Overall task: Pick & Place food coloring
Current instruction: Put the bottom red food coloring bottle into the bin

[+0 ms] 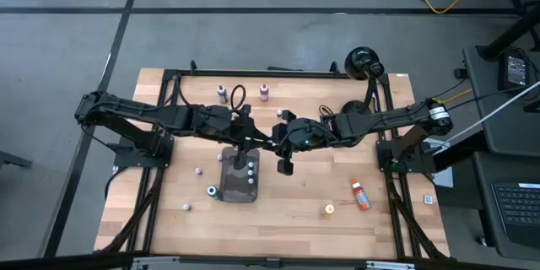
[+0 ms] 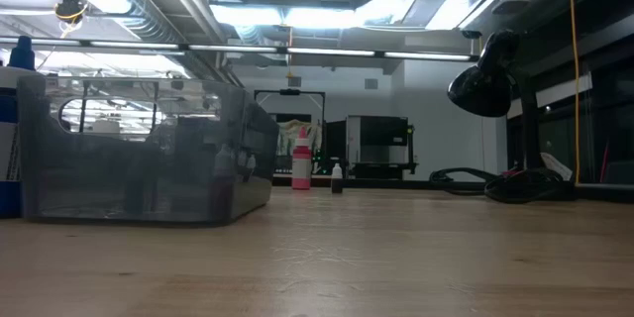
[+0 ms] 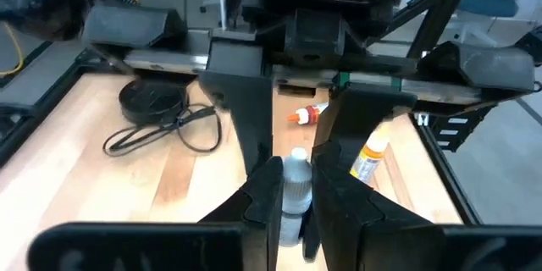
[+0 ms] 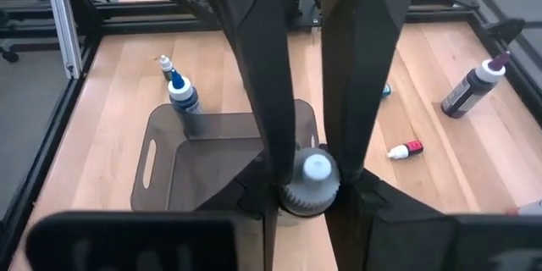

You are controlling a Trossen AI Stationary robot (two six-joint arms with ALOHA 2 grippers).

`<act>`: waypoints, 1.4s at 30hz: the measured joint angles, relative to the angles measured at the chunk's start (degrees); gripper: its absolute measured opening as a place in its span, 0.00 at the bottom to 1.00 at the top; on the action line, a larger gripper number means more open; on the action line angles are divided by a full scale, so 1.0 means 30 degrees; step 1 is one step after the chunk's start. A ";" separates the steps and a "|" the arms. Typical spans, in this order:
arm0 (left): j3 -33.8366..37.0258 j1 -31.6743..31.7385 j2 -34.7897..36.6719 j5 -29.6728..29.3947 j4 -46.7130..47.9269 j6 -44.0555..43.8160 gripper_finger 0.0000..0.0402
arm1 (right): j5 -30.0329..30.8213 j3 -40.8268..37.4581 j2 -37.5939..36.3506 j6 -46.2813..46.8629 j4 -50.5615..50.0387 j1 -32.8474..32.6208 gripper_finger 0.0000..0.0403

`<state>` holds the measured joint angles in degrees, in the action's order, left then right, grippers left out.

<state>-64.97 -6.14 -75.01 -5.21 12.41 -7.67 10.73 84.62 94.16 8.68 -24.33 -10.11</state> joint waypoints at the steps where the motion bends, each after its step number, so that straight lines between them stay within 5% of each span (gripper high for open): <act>1: -0.0022 -0.0016 0.0097 -0.0364 0.0599 -0.0245 0.14 | 0.0013 0.0000 -0.0004 0.0104 -0.0209 -0.0010 0.19; 7: 0.0066 -0.0172 0.0932 -0.3420 0.5359 -0.2445 0.08 | -0.0084 0.0022 0.0130 0.0504 -0.0143 -0.0219 0.18; 18: 0.0051 0.0143 0.3640 -0.3299 0.5857 -0.1841 0.04 | -0.1643 -0.0058 0.2373 0.0804 0.1989 -0.0350 0.19; 34: 0.0029 0.0141 0.6284 -0.4440 0.6523 -0.0668 0.38 | -0.3593 0.5337 0.7957 -0.0652 0.0514 -0.0342 0.18; 42: 0.0029 0.0134 0.6489 -0.3911 0.7406 -0.0675 0.44 | -0.3874 0.6739 0.9748 -0.1490 -0.0184 -0.0342 0.19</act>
<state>-64.88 -5.74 -55.54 -16.94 34.62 -9.69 -0.89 104.84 123.40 4.21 -24.88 -11.14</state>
